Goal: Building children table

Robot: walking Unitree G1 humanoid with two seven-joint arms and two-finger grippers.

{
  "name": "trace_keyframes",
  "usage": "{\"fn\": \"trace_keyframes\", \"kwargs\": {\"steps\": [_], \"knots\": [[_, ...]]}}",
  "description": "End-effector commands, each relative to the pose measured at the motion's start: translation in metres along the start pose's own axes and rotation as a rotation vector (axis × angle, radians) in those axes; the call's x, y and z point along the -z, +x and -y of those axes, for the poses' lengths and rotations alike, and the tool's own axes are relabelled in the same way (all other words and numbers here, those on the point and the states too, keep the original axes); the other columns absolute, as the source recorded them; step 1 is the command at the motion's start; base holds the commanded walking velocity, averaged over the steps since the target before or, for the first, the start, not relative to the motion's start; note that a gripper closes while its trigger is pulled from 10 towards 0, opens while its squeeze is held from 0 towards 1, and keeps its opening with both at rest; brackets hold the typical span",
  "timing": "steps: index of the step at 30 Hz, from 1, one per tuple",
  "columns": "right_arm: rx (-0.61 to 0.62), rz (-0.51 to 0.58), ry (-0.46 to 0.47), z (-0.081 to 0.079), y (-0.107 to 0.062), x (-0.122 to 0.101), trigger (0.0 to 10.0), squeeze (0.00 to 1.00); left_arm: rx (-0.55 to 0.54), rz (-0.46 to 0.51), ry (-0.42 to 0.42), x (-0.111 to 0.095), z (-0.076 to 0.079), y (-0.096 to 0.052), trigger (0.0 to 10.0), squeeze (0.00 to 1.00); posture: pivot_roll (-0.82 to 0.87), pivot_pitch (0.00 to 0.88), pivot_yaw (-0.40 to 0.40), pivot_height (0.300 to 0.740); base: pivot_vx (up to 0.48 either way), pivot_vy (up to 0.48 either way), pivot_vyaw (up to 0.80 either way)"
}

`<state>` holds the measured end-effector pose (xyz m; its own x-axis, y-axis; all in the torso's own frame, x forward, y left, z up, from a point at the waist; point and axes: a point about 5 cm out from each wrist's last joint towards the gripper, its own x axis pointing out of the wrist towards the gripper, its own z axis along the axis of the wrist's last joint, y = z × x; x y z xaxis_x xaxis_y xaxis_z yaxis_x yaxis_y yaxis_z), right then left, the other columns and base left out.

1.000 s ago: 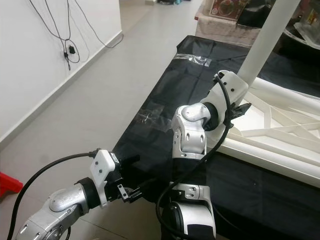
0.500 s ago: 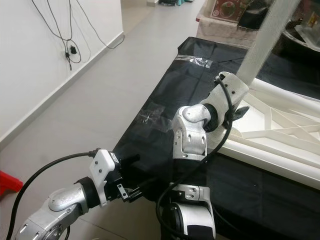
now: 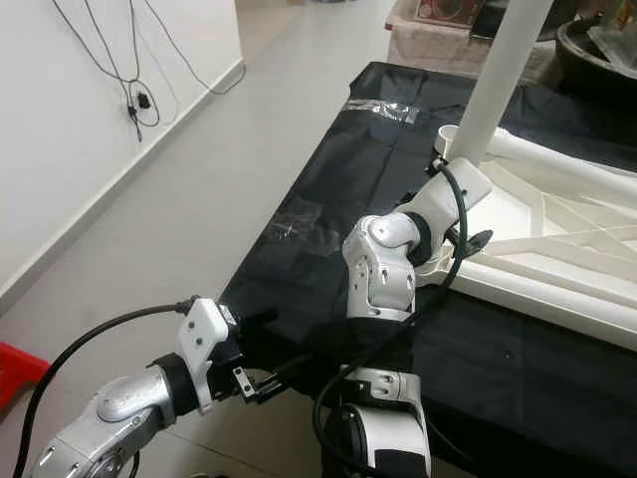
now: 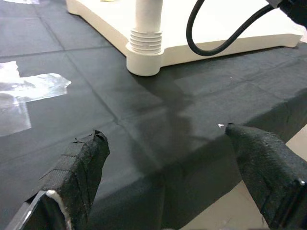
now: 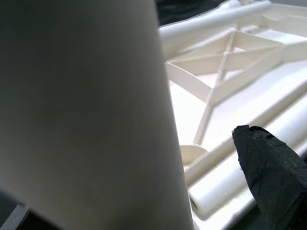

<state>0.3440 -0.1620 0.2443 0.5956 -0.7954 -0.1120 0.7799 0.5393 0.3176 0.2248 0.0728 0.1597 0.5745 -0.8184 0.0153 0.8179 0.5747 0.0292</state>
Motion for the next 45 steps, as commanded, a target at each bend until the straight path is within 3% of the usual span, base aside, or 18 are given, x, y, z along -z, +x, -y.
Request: {"fn": "trace_keyframes", "kwargs": {"steps": [1, 5, 20, 33, 36, 41, 45], "knots": [[-0.098, -0.145, -0.064, 0.005, -0.023, 0.041, 10.0, 0.00, -0.004, -0.017, 0.007, 0.004, -0.001, -0.002, 10.0, 0.00, 0.12, 0.187, 0.002, 0.740, 0.000, 0.000, 0.00], [-0.186, -0.112, -0.112, 0.012, -0.025, 0.044, 10.0, 0.00, -0.007, -0.016, 0.009, 0.004, -0.002, -0.002, 10.0, 0.00, 0.12, 0.186, -0.001, 0.740, 0.000, 0.000, 0.00], [-0.316, -0.109, -0.220, 0.045, -0.032, 0.056, 10.0, 0.00, -0.013, -0.013, 0.011, 0.005, -0.004, -0.001, 10.0, 0.00, 0.11, 0.174, -0.002, 0.740, 0.000, 0.000, 0.00], [-0.475, -0.112, -0.252, 0.054, -0.044, 0.061, 10.0, 0.00, -0.013, -0.015, 0.013, 0.007, -0.004, -0.001, 10.0, 0.00, 0.11, 0.163, -0.002, 0.740, 0.000, 0.000, 0.00], [-0.623, -0.073, -0.284, 0.062, -0.050, 0.061, 10.0, 0.00, -0.120, -0.007, 0.049, 0.005, -0.012, -0.002, 10.0, 0.00, 0.10, 0.155, 0.000, 0.740, 0.000, 0.000, 0.00], [-0.727, -0.072, -0.312, 0.080, -0.054, 0.067, 10.0, 0.00, -0.222, 0.002, 0.062, 0.005, -0.020, -0.003, 10.0, 0.00, 0.10, 0.142, -0.004, 0.740, 0.000, 0.000, 0.00], [-0.773, -0.058, -0.333, 0.084, -0.055, 0.068, 10.0, 0.00, -0.265, 0.001, 0.086, 0.005, -0.025, -0.004, 10.0, 0.00, 0.10, 0.139, -0.007, 0.740, 0.000, 0.000, 0.00]]}}
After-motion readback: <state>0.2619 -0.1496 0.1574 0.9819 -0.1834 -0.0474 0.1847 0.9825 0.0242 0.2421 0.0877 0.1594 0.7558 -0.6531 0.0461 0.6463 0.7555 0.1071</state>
